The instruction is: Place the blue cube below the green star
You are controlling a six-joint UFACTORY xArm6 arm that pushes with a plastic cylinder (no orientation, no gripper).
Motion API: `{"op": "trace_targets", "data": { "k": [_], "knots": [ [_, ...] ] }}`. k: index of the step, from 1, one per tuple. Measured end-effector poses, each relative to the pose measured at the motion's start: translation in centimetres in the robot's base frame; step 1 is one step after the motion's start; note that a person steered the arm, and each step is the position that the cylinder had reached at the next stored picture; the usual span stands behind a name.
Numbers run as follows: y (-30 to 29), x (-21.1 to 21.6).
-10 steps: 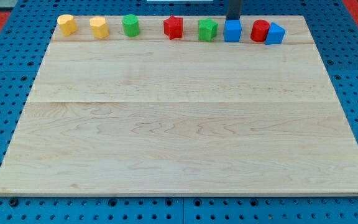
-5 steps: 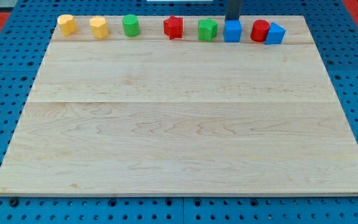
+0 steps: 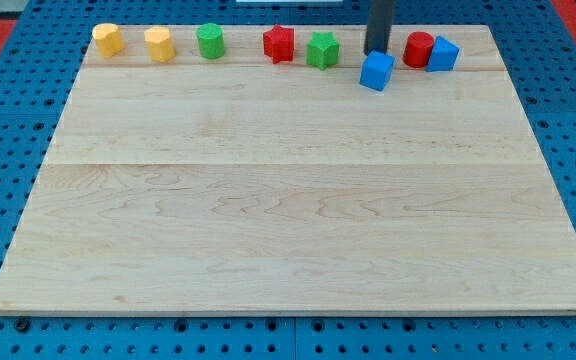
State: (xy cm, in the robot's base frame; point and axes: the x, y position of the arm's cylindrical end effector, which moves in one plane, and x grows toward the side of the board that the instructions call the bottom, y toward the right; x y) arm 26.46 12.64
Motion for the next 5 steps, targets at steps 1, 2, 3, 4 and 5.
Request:
{"op": "trace_targets", "data": {
  "k": [1,2,3,4,5],
  "knots": [
    [0.6,3.6],
    [1.8,6.2],
    [5.9,8.8],
    [0.4,7.7],
    [-6.0,6.3]
  ]
}}
